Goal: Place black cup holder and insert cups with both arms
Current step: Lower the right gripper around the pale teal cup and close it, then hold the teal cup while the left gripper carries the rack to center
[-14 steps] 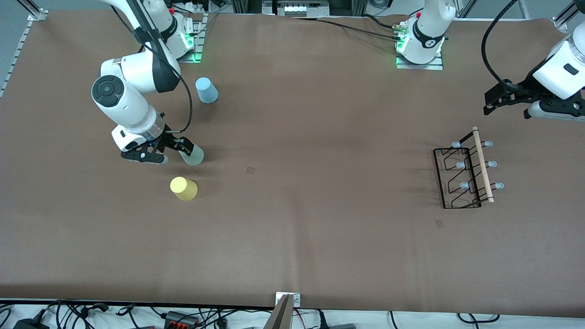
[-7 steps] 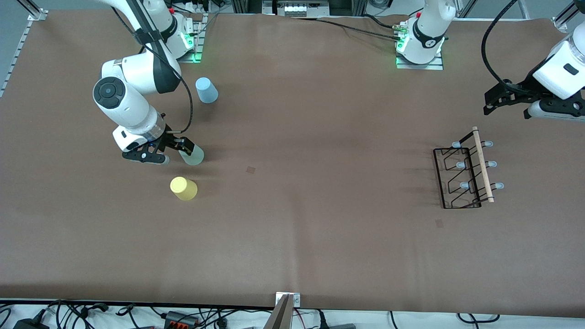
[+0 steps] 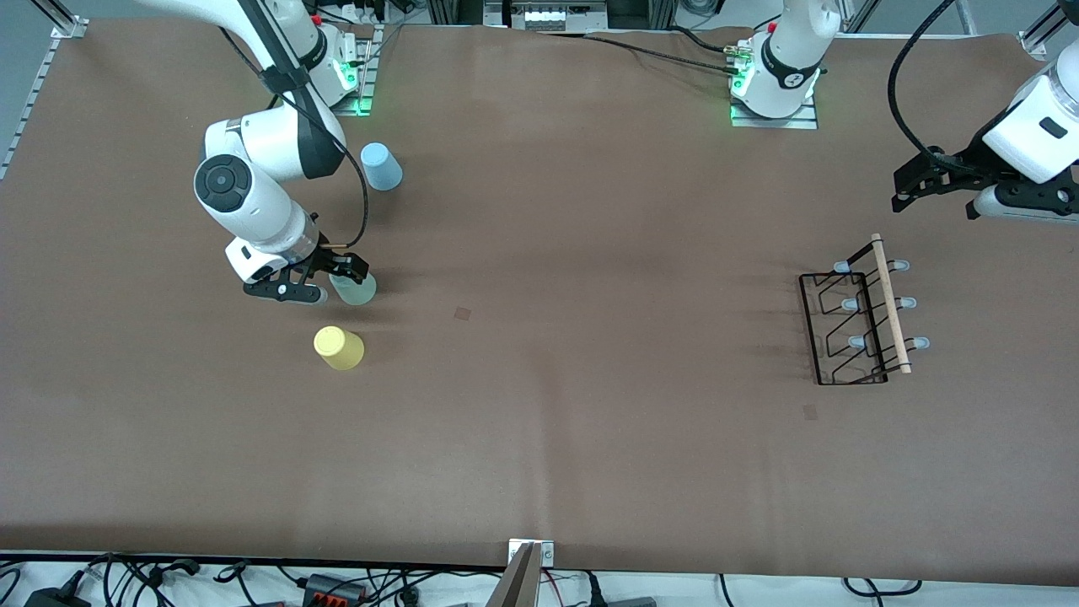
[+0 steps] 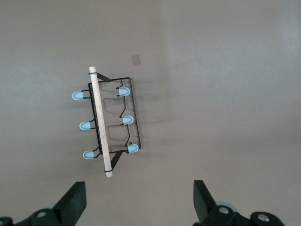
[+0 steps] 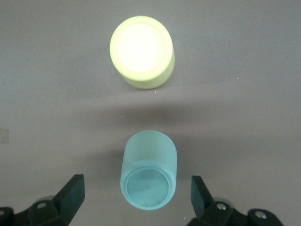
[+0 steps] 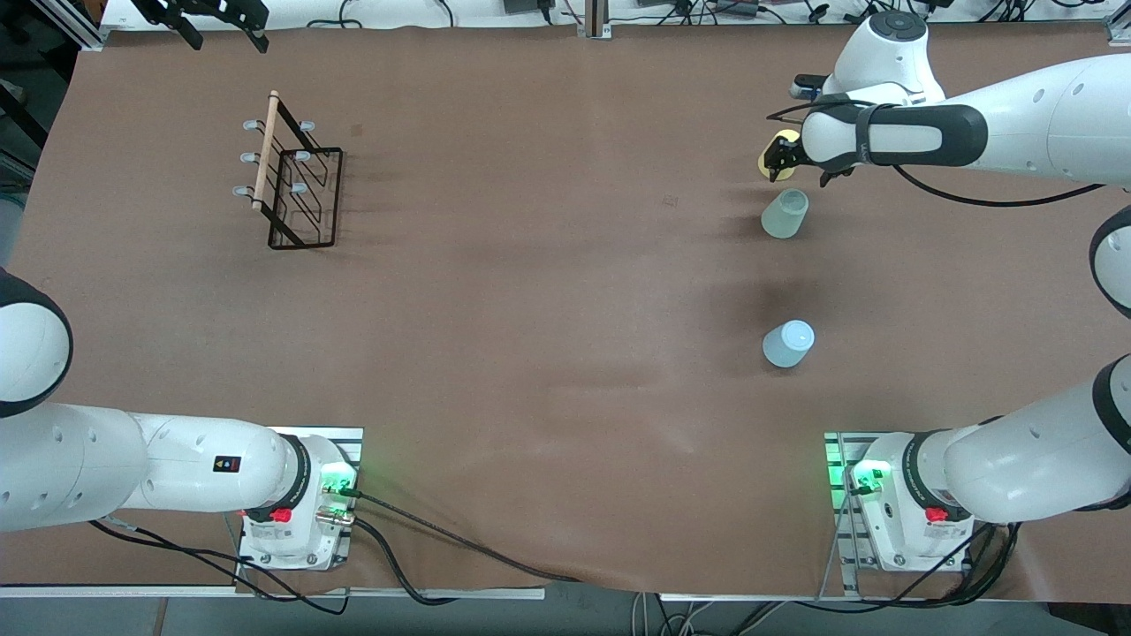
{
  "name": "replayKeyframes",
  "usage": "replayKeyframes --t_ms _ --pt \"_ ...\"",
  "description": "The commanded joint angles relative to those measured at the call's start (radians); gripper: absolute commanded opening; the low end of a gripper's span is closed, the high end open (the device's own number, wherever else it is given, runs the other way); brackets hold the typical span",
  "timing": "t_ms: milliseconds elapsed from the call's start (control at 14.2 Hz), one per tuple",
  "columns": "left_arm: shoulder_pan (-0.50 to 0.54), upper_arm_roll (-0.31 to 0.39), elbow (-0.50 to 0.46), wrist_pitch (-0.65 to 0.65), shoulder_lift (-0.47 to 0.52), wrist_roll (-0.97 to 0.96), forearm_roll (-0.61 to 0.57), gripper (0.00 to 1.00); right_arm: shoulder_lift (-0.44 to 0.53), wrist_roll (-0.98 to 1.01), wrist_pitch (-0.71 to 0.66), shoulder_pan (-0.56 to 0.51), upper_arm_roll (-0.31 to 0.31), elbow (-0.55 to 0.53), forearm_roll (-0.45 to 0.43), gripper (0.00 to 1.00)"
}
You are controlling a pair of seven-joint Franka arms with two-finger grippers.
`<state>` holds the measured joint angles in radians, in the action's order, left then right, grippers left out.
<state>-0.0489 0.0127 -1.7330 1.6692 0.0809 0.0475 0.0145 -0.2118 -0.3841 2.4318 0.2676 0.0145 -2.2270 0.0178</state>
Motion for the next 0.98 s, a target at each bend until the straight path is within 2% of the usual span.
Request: replayKeyframes --t_ms 0,633,703,914 --pt "-0.005 0.003 0.026 -0.019 -0.009 -0.003 -0.007 1.0 0.003 -0.007 0.036 0.009 -0.002 -0.028 0.011 1.0" --pt "-0.005 0.003 0.024 -0.022 -0.01 0.002 -0.011 1.0 -0.03 -0.007 0.044 0.009 -0.001 -0.037 0.011 1.0" --pt "-0.003 0.003 0.023 -0.044 -0.016 0.005 -0.01 1.0 -0.037 -0.007 0.056 0.009 -0.001 -0.04 0.011 1.0" --pt "0.015 0.016 0.044 -0.282 -0.09 0.005 -0.008 1.0 -0.064 -0.007 0.093 0.009 -0.002 -0.045 0.011 1.0"
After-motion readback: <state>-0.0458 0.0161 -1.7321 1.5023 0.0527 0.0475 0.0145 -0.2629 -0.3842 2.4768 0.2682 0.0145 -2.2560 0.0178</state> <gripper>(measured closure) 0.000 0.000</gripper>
